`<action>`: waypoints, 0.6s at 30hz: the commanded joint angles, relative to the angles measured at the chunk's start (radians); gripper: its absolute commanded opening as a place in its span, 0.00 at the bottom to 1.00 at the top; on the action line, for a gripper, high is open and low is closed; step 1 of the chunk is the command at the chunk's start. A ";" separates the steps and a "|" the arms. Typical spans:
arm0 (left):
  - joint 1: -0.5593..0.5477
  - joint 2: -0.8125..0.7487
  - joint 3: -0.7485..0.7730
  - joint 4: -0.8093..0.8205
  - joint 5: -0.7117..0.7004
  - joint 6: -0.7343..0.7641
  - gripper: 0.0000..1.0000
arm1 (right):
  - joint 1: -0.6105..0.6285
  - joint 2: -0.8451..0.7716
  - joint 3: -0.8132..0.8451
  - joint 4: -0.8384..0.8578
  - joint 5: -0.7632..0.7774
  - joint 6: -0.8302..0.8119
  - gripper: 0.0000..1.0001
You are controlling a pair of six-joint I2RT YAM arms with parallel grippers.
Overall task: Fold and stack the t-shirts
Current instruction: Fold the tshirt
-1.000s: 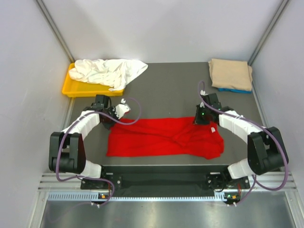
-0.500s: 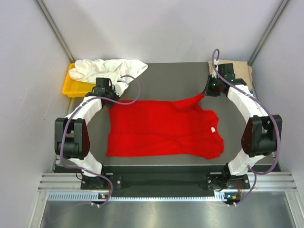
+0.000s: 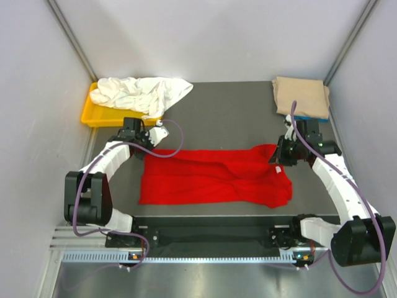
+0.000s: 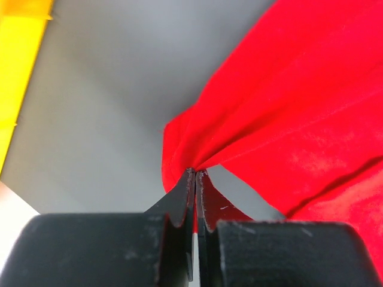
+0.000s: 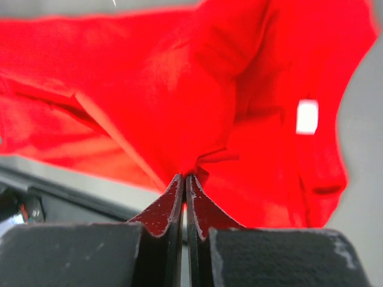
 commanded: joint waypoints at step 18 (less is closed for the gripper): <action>-0.115 -0.154 0.095 -0.112 0.311 0.017 0.88 | -0.039 0.229 -0.018 0.250 -0.048 0.137 0.00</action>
